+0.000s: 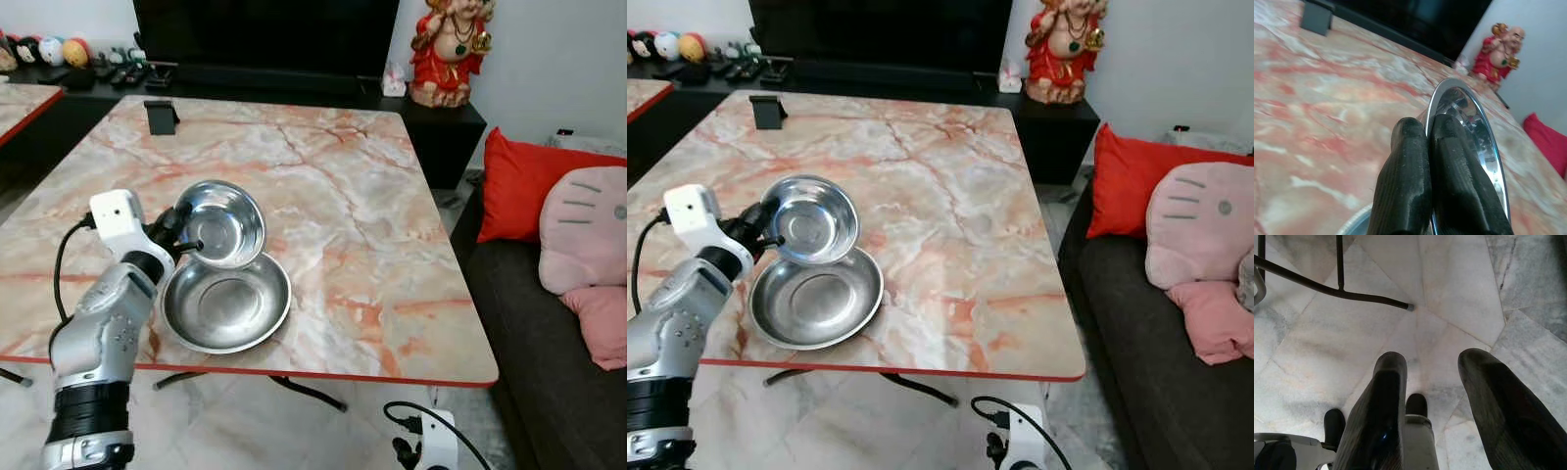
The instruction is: Setting the table
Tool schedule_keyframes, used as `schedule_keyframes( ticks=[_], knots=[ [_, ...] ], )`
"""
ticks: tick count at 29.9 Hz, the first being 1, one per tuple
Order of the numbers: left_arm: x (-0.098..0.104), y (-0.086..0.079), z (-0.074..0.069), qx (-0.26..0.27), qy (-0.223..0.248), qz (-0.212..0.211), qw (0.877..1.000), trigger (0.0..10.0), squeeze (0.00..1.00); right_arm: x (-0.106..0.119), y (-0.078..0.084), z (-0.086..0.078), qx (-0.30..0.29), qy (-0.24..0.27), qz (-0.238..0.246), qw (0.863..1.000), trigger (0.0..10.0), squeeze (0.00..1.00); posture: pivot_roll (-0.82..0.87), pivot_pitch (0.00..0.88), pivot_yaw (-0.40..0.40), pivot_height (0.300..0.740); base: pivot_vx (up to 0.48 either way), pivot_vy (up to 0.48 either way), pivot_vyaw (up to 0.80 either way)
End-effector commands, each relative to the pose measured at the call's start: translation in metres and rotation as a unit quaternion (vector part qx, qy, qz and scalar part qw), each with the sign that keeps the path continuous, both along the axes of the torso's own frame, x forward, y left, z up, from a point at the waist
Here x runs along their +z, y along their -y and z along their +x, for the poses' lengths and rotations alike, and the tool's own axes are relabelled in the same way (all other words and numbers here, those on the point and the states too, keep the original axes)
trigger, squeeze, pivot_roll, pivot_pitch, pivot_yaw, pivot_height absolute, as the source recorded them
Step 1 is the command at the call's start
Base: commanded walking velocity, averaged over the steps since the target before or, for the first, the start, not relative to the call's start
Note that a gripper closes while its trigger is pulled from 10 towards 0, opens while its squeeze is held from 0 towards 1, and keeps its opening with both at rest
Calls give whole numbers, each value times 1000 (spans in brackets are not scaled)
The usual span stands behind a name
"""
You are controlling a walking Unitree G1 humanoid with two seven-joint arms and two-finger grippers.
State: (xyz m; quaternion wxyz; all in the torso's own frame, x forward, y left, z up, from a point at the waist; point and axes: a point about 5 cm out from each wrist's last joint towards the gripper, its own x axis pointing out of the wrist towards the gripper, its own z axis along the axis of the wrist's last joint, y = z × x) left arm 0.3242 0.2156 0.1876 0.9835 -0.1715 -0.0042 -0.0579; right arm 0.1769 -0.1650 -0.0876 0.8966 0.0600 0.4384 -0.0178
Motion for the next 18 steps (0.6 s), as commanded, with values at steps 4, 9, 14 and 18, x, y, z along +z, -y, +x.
schedule_keyframes(
  ticks=[4,9,14,18],
  knots=[
    [-7,6,-5,-26,-35,9,999,10000,0,0,4,1,-3,-1,-6,1000,10000,0,106,0,-66,740,0,0,0],
    [-10,4,-13,-32,-76,21,996,10000,0,0,5,0,-3,-3,-7,1000,10000,0,107,0,-67,740,0,0,0],
    [-11,4,-16,-35,-89,10,995,10000,0,0,5,0,0,-4,-7,1000,10000,0,112,0,-68,740,0,0,0],
    [-13,4,-21,-40,-112,15,993,10000,0,0,5,0,1,-3,-7,1000,10000,0,109,0,-65,740,0,0,0]
  ],
)
